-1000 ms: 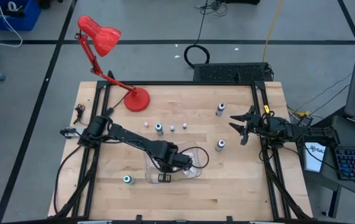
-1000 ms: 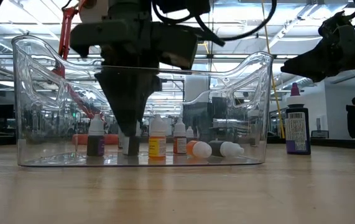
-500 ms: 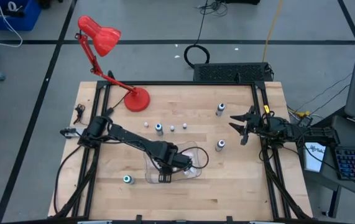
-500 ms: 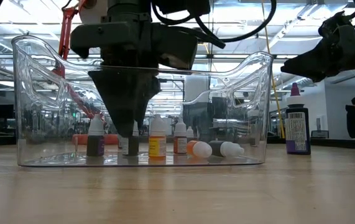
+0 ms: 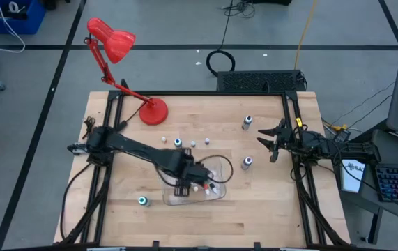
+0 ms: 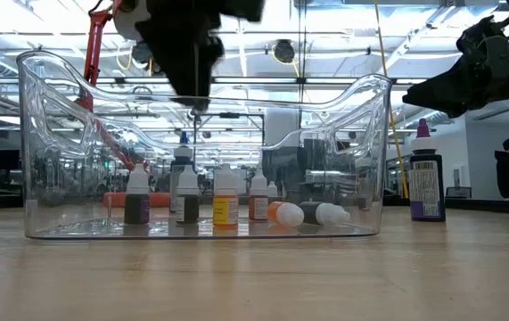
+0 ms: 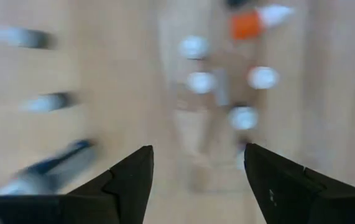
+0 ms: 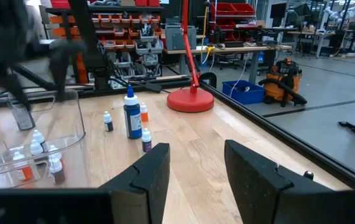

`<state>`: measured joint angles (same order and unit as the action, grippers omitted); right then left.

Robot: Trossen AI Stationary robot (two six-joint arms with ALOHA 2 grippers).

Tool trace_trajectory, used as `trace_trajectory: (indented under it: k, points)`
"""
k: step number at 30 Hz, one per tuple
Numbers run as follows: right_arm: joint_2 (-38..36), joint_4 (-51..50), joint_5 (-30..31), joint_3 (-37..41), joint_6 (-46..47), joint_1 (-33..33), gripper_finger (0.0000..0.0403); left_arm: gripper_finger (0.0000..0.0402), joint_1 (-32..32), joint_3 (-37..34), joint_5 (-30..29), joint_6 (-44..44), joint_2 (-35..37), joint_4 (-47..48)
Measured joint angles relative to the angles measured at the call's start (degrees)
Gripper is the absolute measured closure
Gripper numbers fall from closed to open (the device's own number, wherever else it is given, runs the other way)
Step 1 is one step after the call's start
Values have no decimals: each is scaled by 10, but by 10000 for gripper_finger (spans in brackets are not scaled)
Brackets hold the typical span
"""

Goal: Pick & Place food coloring
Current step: Put the left small black food coloring into the bin

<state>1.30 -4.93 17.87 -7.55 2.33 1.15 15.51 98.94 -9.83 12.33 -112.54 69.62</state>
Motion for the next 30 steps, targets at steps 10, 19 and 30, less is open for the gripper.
trace_trajectory:
  k: [10,19,30]
  points:
    - [0,1,0,-1,0,0,261,149,-29,-170,-139,171,224,6]
    - [0,0,0,-1,0,0,261,149,-127,-333,-80,279,270,-53]
    - [0,0,0,-1,0,0,261,149,-149,-413,23,197,270,-227]
